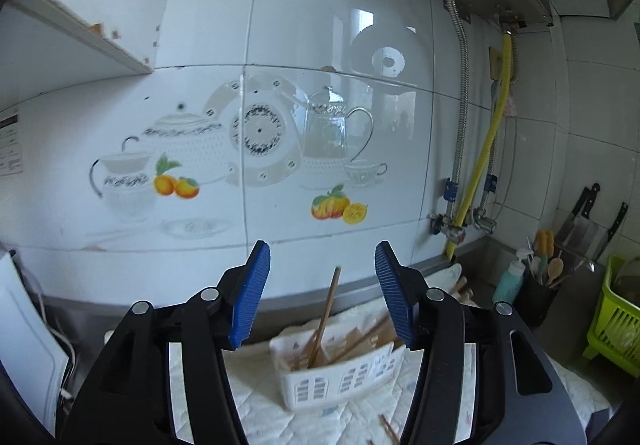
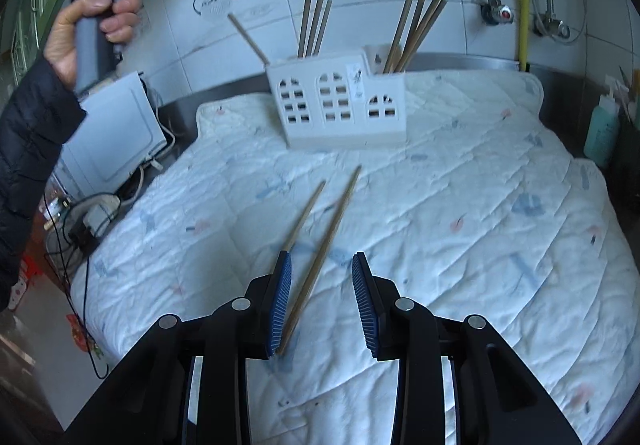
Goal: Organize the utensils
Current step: 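Grasp a chopstick with the right gripper while the left gripper grasps another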
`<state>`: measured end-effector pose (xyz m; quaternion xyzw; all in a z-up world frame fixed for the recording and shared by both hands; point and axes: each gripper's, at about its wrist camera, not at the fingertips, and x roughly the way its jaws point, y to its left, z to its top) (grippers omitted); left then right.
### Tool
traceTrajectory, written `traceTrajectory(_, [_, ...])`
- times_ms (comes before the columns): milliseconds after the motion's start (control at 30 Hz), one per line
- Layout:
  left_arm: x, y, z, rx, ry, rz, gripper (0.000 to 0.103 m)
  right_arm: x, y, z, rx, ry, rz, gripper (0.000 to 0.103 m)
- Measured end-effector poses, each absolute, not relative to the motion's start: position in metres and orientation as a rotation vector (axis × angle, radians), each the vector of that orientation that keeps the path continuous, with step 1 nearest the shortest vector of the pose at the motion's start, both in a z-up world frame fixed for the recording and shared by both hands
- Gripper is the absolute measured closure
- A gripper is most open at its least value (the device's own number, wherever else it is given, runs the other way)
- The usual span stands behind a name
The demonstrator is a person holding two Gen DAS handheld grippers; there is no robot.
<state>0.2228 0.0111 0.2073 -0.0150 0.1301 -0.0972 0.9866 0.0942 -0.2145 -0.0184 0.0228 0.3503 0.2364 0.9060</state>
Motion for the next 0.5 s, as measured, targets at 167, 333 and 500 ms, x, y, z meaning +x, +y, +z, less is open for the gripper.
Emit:
traceTrajectory(167, [0.175, 0.026, 0.181, -0.039, 0.284, -0.167, 0.045, 0.087, -0.199, -0.043, 0.074, 0.780, 0.493, 0.072])
traceTrajectory(333, [0.142, 0.046, 0.146, -0.088, 0.326, -0.120, 0.040, 0.088, -0.187, -0.056, 0.083, 0.792, 0.465, 0.075])
traceTrajectory(500, [0.117, 0.062, 0.113, -0.130, 0.371, -0.071, 0.040, 0.093, -0.180, -0.069, 0.086, 0.812, 0.439, 0.083])
